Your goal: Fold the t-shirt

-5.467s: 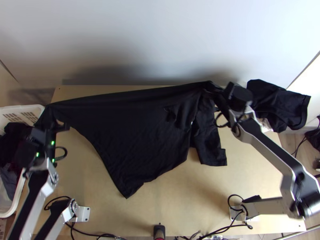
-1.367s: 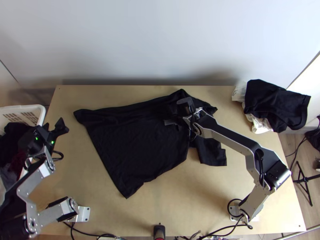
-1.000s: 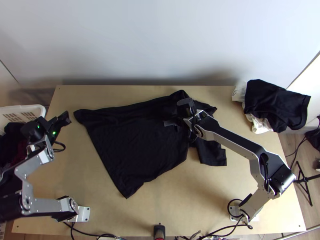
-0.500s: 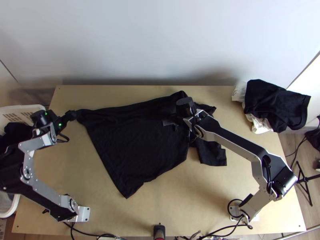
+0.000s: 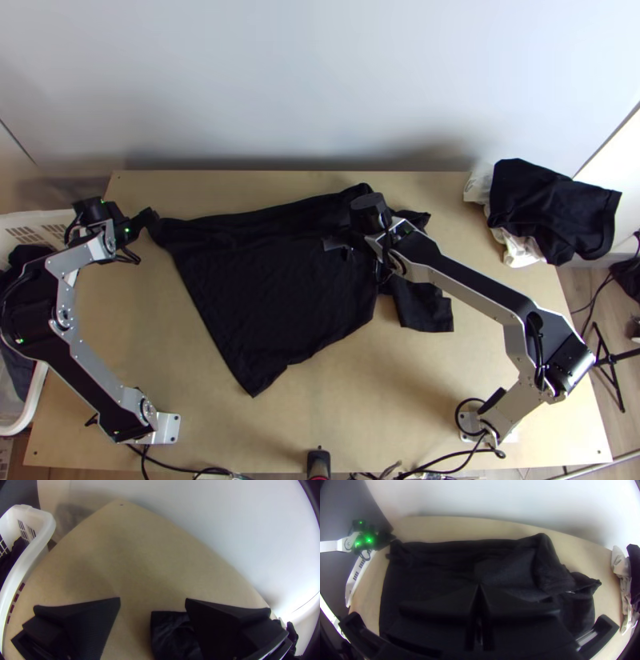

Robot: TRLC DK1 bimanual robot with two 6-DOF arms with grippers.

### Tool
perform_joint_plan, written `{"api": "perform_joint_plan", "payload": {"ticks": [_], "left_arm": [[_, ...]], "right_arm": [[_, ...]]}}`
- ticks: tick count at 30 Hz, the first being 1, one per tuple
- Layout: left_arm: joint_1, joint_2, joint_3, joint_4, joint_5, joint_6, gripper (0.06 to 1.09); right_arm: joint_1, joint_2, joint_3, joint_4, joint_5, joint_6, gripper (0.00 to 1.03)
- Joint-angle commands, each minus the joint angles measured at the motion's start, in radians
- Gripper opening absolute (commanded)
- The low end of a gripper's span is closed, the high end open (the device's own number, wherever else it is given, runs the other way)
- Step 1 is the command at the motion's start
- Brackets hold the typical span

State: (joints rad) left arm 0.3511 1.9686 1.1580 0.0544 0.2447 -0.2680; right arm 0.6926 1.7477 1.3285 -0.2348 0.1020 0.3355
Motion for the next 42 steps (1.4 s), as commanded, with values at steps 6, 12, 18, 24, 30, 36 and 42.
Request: {"api": "perform_joint_plan", "payload": {"ticks": [6, 12, 18, 24, 30, 36, 42], "left_arm": [[-0.017, -0.011, 0.051, -0.125, -0.002, 0.027, 1.01], [-0.031, -0.043, 0.063, -0.165, 0.041, 0.013, 0.99], [-0.047, -0.054, 0.049, -0.172, 0.050, 0.023, 0.15], [-0.047, -0.086, 0.032, -0.128, 0.013, 0.006, 0.09], [-0.029, -0.178, 0.020, -0.096, -0.010, 0.013, 0.09], [0.011, -0.352, 0.016, -0.099, -0.021, 0.004, 0.09], [0.009, -0.519, 0.003, -0.105, -0.021, -0.013, 0.09]], "right_arm": [[-0.005, -0.004, 0.008, -0.001, 0.005, -0.007, 0.03], [-0.004, -0.004, 0.009, -0.001, 0.010, -0.009, 0.03], [-0.005, -0.005, 0.014, -0.001, 0.018, -0.010, 0.03], [-0.004, -0.008, 0.012, -0.001, 0.021, -0.010, 0.03], [-0.007, -0.020, 0.015, -0.001, 0.024, -0.010, 0.03], [-0.076, -0.100, 0.043, -0.014, 0.025, -0.012, 0.03], [-0.159, -0.205, 0.132, -0.064, 0.028, -0.001, 0.03]]}}
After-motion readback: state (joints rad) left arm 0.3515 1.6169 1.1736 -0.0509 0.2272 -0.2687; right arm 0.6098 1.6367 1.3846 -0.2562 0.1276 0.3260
